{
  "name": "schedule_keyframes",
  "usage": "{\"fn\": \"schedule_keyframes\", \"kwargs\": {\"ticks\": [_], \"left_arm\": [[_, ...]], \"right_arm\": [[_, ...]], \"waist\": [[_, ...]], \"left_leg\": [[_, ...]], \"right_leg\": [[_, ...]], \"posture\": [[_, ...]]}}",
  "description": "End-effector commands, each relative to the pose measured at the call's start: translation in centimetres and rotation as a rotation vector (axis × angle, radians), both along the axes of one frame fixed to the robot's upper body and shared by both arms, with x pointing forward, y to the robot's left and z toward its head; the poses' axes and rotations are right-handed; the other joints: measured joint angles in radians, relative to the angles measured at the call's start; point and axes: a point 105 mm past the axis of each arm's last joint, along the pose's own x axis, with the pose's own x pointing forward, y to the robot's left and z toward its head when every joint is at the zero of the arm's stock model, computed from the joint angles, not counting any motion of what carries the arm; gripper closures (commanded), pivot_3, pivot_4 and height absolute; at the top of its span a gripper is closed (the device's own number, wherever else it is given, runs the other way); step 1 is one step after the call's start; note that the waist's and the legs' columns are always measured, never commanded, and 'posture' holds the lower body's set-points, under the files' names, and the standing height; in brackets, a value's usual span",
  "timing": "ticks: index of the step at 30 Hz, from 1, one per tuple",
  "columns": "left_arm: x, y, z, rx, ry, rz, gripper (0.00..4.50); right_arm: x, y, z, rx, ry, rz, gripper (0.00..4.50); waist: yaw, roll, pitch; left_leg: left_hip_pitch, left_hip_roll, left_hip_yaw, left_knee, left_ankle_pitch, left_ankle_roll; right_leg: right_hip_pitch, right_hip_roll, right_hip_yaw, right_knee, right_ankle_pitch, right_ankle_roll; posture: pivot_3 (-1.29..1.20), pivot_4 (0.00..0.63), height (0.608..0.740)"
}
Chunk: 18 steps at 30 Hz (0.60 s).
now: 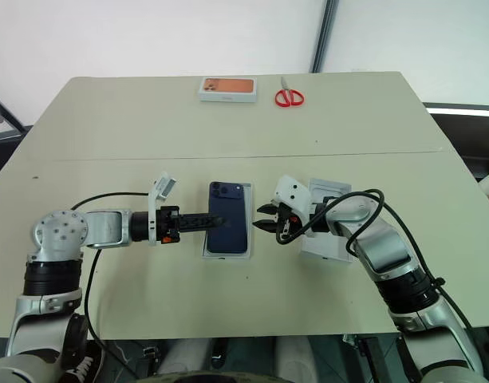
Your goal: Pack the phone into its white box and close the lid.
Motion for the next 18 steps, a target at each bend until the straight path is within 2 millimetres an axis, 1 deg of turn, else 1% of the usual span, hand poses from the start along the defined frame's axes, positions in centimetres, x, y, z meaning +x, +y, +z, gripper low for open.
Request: {"fn": "schedule_keyframes", "kwargs": {"ticks": [1,6,10,18], "left_arm": [[-0.1,-0.1,0.5,0.023,-0.051,-0.02,0.08],[-0.9,0.8,0.2,0.037,-0.048,-0.026,0.08],[-0.3,1.6,1.0,0.012,-0.057,0.009,0.08],[0.8,2.8,2.0,0.06,-0.127,0.06,0.08]], "right_arm": [[0.2,0.5,0.9,0.011,-0.045,0.019,2.83],[0.2,0.4,0.9,0.006,-0.05,0.017,2.83],[0.2,0.4,0.9,0.004,-0.052,0.018,2.83],[0.3,0.6,0.9,0.002,-0.054,0.027,2.83]], "waist": [[0.0,0.0,0.0],[-0.002,0.0,0.0],[-0.001,0.0,0.0],[-0.001,0.0,0.0]], "left_leg": [[0.0,0.0,0.0,0.0,0.0,0.0],[0.0,0.0,0.0,0.0,0.0,0.0],[0.0,0.0,0.0,0.0,0.0,0.0],[0.0,0.0,0.0,0.0,0.0,0.0]], "right_leg": [[0.0,0.0,0.0,0.0,0.0,0.0],[0.0,0.0,0.0,0.0,0.0,0.0],[0.0,0.0,0.0,0.0,0.0,0.0],[0.0,0.0,0.0,0.0,0.0,0.0]], "posture": [[0.0,0.15,0.74],[0.0,0.15,0.74],[0.0,0.15,0.74],[0.0,0.15,0.74]]}}
